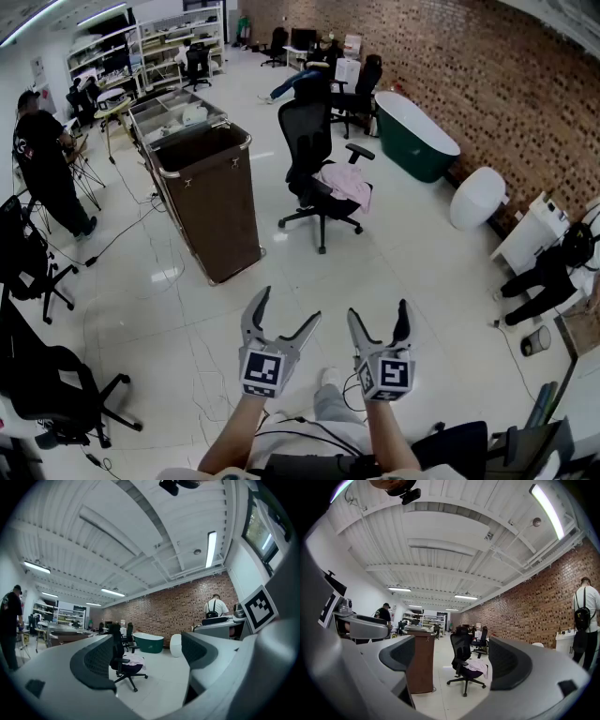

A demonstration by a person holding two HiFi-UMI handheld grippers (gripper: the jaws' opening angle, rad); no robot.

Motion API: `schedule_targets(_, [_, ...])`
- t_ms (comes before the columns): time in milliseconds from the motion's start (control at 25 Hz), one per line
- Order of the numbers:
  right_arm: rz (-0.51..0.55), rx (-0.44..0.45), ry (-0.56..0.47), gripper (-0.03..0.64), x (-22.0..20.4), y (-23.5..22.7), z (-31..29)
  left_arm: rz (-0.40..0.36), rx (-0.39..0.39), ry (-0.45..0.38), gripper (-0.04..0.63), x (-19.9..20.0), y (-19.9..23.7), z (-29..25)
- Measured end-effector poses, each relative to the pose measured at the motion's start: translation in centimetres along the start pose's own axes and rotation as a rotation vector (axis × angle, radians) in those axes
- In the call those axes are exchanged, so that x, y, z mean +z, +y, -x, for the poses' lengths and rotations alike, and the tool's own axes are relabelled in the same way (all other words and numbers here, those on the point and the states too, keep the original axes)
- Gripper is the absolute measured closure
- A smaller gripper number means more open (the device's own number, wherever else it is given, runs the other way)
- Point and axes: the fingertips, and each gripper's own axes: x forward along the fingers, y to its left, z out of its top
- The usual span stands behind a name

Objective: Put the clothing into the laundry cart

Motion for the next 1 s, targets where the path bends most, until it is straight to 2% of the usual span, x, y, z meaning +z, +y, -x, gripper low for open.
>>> schedule_targets(160, [0.033,-0.019,-0.021,0.114,0.9,-5.8,-4.8,-0.015,0.036,-0.001,0.156,0.4,-0.1,-5.9])
schedule_targets(280, [0.016,-0.008,-0.071,0.115,2.0,-9.5,-8.5,-0.063,0.085,-0.025,0.156,2.2,0.7,-10.4])
schedule_targets(400, [0.002,0.012,-0.095,0.115,2.5,-13.4,-11.5,-0.057,0.113,-0.045,0.156,3.4,0.3,-15.1])
schedule_targets(520, [-0.041,0.092,-0.049,0.114,1.6,-15.9,-14.3,-0.073,0.105,-0.031,0.156,3.2,-0.6,-19.4])
schedule_targets(640, [-0.075,0.179,0.008,0.114,0.0,-17.1,-16.0,-0.051,0.1,-0.013,0.156,2.9,-1.4,-22.9])
schedule_targets(840, [-0.148,0.161,0.012,0.114,-2.1,-21.5,-17.8,0.004,0.065,0.045,0.156,0.7,-3.3,-28.3])
schedule_targets(1000, [-0.154,0.126,-0.016,0.114,-2.7,-24.9,-20.1,0.016,0.053,0.054,0.155,-0.4,-3.7,-31.9])
